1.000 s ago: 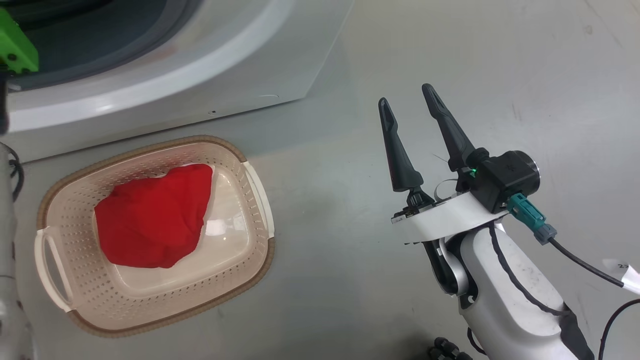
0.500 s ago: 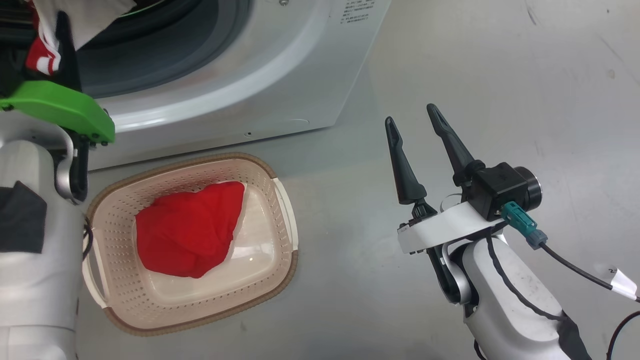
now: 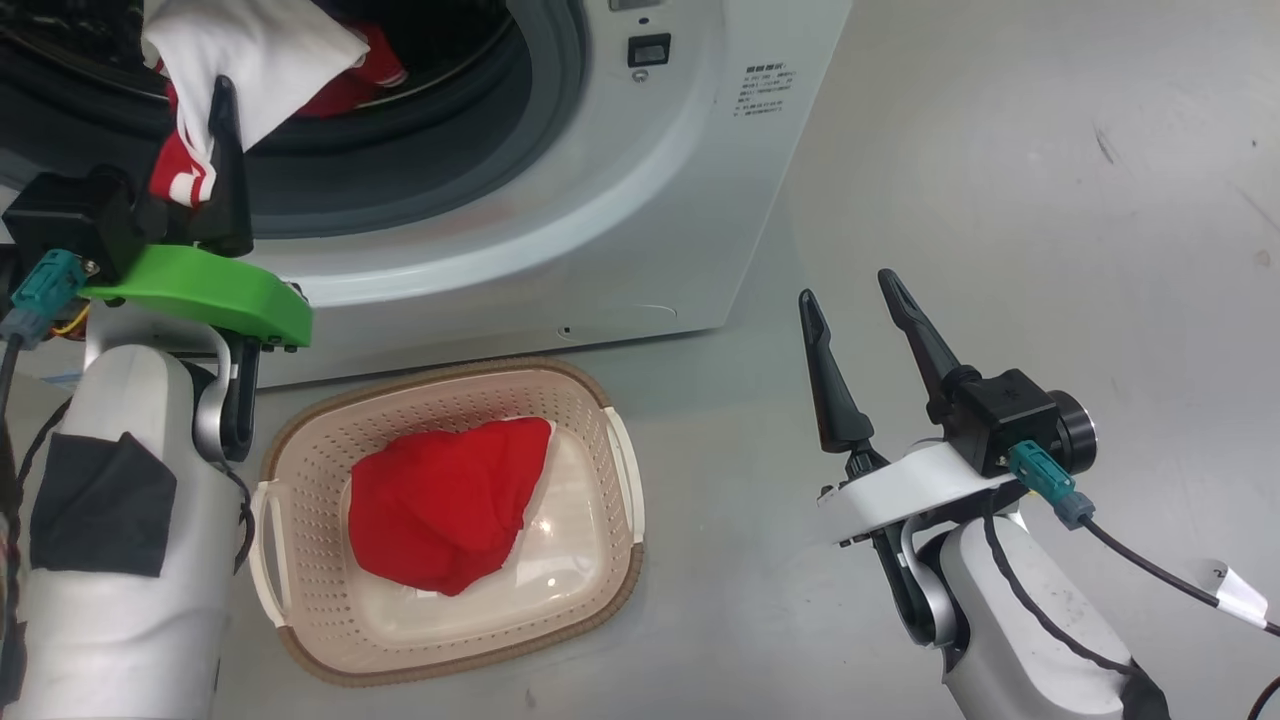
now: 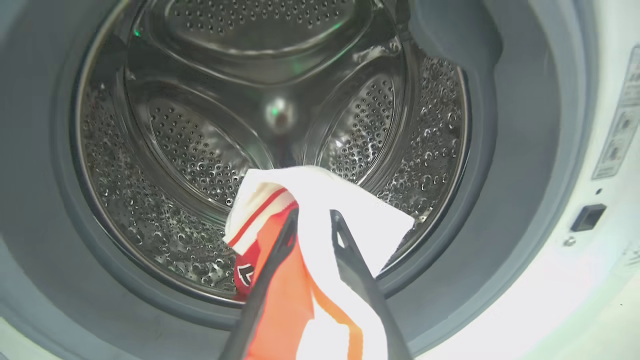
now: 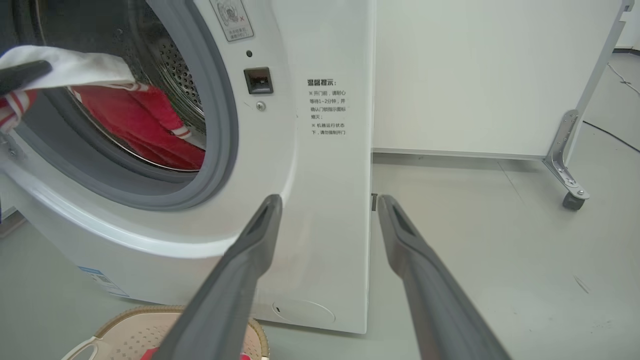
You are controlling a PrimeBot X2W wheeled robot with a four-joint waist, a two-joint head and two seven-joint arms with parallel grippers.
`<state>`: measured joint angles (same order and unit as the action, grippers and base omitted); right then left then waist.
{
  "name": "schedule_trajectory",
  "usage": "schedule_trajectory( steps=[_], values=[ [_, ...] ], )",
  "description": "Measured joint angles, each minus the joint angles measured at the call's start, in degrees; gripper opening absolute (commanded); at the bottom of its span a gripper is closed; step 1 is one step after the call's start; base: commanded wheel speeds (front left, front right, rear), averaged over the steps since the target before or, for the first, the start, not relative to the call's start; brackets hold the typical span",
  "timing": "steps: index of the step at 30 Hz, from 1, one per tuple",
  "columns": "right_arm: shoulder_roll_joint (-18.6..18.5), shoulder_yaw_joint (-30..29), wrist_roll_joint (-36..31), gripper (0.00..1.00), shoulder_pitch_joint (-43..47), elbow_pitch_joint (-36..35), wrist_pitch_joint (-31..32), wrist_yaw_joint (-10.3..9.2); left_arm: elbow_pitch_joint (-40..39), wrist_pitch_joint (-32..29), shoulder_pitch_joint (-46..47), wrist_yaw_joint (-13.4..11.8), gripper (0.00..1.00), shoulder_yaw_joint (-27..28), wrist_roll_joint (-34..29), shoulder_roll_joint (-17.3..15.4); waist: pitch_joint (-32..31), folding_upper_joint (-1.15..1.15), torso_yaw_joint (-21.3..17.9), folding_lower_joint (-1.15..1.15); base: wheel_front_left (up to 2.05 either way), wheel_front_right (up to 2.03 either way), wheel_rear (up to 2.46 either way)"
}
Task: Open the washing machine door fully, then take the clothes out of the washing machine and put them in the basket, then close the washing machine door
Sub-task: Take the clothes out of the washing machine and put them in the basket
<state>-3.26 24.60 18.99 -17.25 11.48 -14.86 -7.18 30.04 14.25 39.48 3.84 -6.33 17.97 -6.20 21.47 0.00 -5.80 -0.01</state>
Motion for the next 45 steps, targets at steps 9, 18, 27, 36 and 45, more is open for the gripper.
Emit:
schedule_trajectory(
  steps=[9,18,27,36,45],
  values=[
    [0.01,-0.78,-0.02,1.00,1.91,0.49,0.00,0.04,-9.57,0.19,-2.52,-0.54,0.00,0.54,-1.70,-0.05,-4.60,0.00,1.81,0.00,0.00,0.00,0.00],
    [0.01,-1.47,-0.03,1.00,3.65,0.75,0.00,0.55,-22.58,0.27,-4.70,-1.60,0.00,1.58,-3.33,-0.01,-7.80,0.00,2.76,0.00,0.00,0.00,0.00],
    [0.01,-2.01,-0.04,1.00,4.03,0.53,0.00,0.57,-31.16,0.51,-9.77,-2.35,0.00,1.27,-3.64,0.36,-8.89,0.00,3.34,0.00,0.00,0.00,0.00],
    [0.02,-2.02,-0.07,1.00,4.76,0.04,0.00,0.66,-34.81,0.33,-19.51,-2.98,0.00,-0.04,-3.45,1.54,-9.27,0.00,3.58,0.00,0.00,0.00,0.00],
    [0.02,-2.08,-0.16,1.00,4.91,-0.87,0.00,1.04,-29.40,-4.43,-31.31,-4.13,0.00,-1.79,-2.42,1.68,-8.64,0.00,3.46,0.00,0.00,0.00,0.00]
  ],
)
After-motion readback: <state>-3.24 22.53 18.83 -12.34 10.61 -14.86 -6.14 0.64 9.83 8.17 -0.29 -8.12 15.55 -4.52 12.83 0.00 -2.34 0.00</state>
